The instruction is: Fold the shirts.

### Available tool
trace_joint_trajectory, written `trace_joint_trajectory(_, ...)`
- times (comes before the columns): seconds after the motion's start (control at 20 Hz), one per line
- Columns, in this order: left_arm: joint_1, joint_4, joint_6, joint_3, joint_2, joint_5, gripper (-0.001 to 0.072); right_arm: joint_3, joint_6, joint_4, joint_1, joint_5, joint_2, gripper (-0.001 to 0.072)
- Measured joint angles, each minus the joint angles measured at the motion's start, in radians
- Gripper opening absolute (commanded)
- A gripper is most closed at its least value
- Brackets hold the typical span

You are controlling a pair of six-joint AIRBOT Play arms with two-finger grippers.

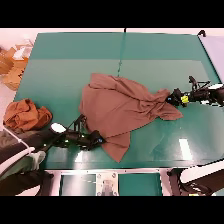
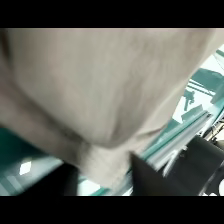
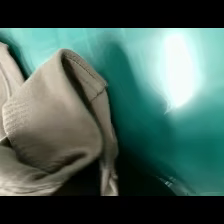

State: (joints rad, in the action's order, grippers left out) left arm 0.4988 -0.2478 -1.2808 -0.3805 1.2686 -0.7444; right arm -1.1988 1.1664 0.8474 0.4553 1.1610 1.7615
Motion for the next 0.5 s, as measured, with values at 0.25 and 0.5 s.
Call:
trace_joint_trajectory(0.25, -0.060, -0.006, 0.076, -0.063, 0.035, 0.058, 0.0020, 0.004, 0.001, 0.003, -0.002, 0.022, -0.012, 0.0013)
trace_joint_trajectory(0.5, -0.385, -0.290, 0.060, -0.264, 0.041, -0.123, 0.0020, 0.098, 0.066, 0.036, 0.013, 0.032, -0.135, 0.0014)
